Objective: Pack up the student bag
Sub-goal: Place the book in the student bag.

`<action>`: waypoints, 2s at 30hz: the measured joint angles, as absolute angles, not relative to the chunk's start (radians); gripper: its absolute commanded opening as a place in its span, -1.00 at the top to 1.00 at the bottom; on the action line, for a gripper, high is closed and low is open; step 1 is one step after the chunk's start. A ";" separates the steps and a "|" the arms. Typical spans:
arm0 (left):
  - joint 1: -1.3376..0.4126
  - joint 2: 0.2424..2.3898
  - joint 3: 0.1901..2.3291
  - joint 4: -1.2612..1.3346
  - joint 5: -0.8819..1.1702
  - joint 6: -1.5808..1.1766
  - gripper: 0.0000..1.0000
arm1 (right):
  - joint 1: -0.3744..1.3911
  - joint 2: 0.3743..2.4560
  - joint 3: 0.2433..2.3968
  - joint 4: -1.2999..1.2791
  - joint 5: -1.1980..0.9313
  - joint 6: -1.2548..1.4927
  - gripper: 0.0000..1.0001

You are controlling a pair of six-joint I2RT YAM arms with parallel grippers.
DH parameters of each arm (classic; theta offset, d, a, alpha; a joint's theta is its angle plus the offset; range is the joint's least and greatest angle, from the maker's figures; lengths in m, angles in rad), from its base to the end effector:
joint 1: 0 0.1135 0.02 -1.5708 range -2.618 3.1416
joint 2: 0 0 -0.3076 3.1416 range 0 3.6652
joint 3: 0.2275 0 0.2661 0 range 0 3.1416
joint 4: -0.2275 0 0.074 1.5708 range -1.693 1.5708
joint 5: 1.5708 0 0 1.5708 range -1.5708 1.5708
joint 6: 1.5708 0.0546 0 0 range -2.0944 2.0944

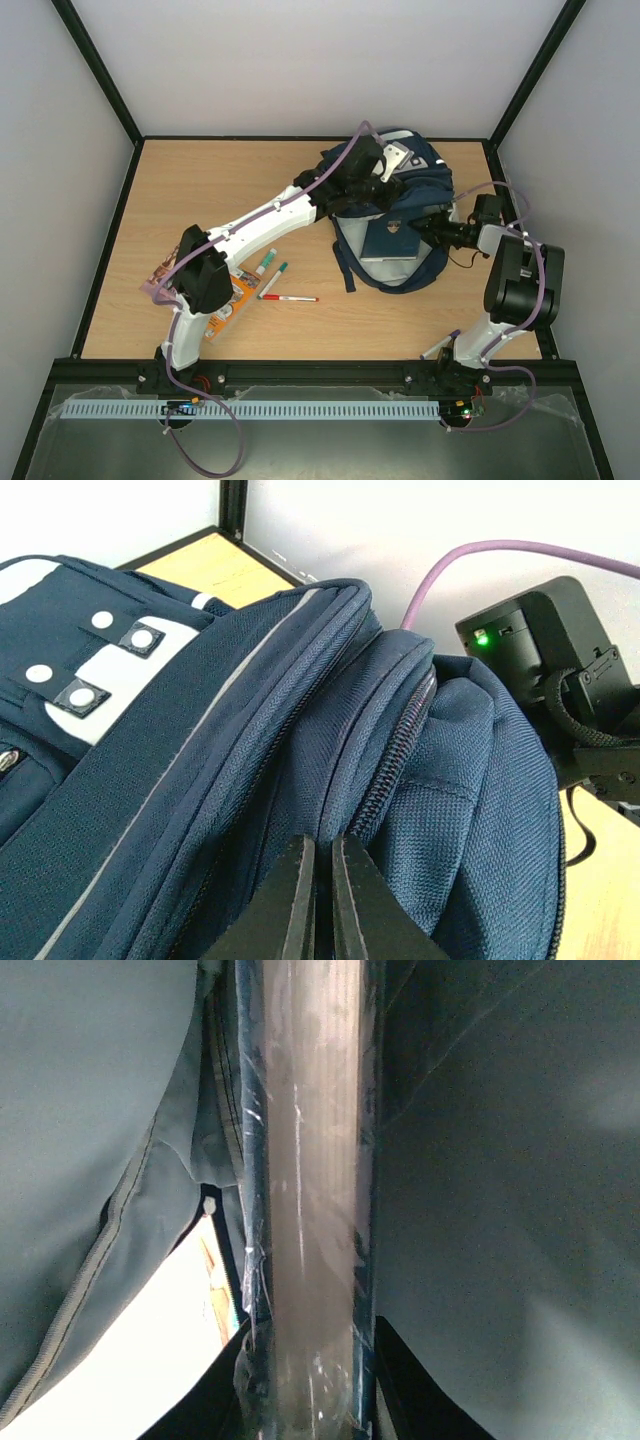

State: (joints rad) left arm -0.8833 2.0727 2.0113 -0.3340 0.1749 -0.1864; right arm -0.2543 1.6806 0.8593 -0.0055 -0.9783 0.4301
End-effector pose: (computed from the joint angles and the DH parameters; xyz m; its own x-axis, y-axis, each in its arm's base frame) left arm 0.3406 -0.4298 0.3779 -0.4001 0.1997 -0.8944 0.8027 0.5473 -0.2369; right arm 0.3453 -0.0430 0.1935 -0.8154 0.4525 -0.3611 -0.0696 0.5425 0.8371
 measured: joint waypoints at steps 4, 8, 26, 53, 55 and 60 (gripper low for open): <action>-0.883 2.073 2.011 -0.343 0.170 -0.186 0.95 | -0.253 1.681 0.879 -0.054 -0.968 0.365 0.49; -0.883 2.073 2.010 -0.343 0.159 -0.187 0.95 | -0.248 1.681 0.923 -0.154 -0.924 0.257 0.20; -0.880 2.004 1.858 -0.281 0.159 -0.199 0.94 | -0.219 1.171 0.806 -0.477 -0.635 -0.399 0.08; -0.855 1.973 1.837 -0.297 0.279 -0.179 0.94 | 0.428 1.159 0.634 -0.298 0.062 -0.714 0.07; -0.850 1.951 1.815 -0.297 0.287 -0.179 0.94 | 0.447 1.204 0.642 -0.284 0.111 -0.709 0.00; -0.846 1.942 1.804 -0.298 0.312 -0.185 0.94 | 0.455 1.227 0.646 -0.263 0.204 -0.735 -0.08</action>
